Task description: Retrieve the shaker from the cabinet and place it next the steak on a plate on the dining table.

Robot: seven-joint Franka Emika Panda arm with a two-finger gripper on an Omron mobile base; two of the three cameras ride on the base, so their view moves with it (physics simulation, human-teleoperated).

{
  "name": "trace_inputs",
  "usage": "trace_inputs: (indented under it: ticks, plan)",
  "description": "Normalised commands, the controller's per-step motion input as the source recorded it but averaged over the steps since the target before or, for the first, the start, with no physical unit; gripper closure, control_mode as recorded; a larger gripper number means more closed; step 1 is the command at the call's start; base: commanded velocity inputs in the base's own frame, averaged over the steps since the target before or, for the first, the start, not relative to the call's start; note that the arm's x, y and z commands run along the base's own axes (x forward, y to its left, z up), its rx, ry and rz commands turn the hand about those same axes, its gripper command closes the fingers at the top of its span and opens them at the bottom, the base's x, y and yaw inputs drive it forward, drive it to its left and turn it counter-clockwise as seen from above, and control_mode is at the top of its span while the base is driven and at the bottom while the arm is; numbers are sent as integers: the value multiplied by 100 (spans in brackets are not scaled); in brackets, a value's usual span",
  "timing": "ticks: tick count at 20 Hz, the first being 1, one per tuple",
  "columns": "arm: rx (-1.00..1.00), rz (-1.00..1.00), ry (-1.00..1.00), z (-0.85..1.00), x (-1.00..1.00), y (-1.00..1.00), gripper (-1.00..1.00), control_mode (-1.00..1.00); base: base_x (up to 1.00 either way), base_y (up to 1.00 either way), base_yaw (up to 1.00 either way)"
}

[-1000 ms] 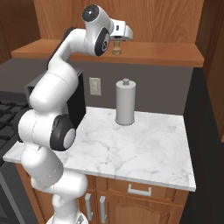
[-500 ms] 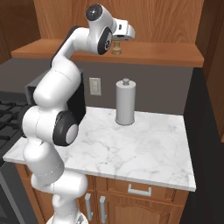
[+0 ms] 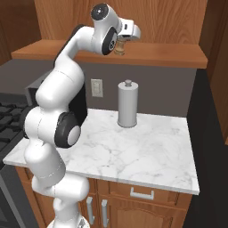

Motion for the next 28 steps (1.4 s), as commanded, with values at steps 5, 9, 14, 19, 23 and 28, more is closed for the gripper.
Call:
trace_inputs:
  ticks: [5,9,14,19,23,28]
  plan:
    - [0,0,0,-1,0,0,100,-100,0,0,0]
    - [0,0,0,0,0,0,100,-100,0,0,0]
    - [0,1,0,0,-4,0,100,-100,0,0,0]
    - [0,12,-10,0,-62,14,100,-100,0,0,0]
    - [-2,19,-23,0,-99,30,100,-100,0,0,0]
    - [-6,19,-29,0,-100,31,100,-100,0,0,0]
